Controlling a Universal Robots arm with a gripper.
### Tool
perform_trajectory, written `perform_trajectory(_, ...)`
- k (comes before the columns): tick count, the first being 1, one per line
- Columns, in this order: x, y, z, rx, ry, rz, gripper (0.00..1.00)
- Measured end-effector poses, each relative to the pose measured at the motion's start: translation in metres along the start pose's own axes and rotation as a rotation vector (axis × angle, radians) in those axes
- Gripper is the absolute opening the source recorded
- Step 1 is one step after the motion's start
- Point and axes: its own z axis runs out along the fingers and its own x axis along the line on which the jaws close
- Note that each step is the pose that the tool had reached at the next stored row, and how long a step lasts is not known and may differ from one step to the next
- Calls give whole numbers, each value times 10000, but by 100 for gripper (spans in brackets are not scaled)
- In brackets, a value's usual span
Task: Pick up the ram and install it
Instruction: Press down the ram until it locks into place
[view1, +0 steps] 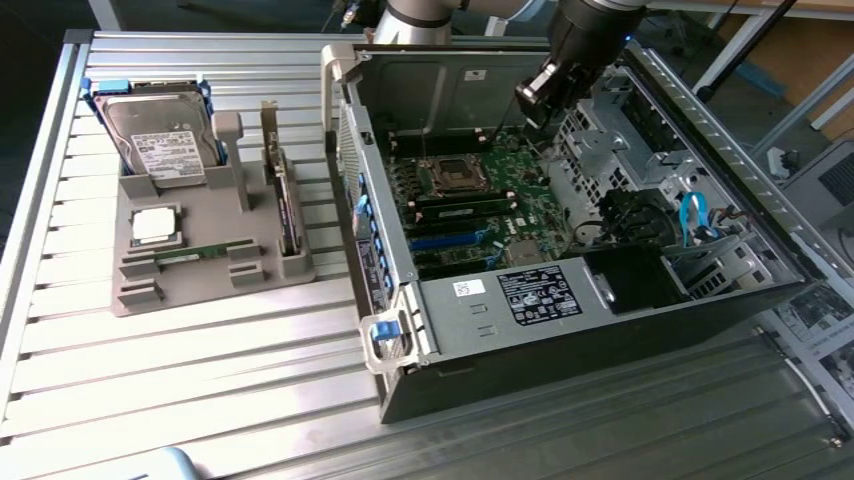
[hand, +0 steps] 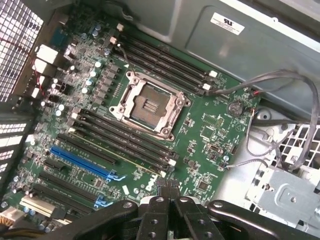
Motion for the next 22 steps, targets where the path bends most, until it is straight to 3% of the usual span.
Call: perform_trajectory(22,3,1,3,68,-51,1755,11)
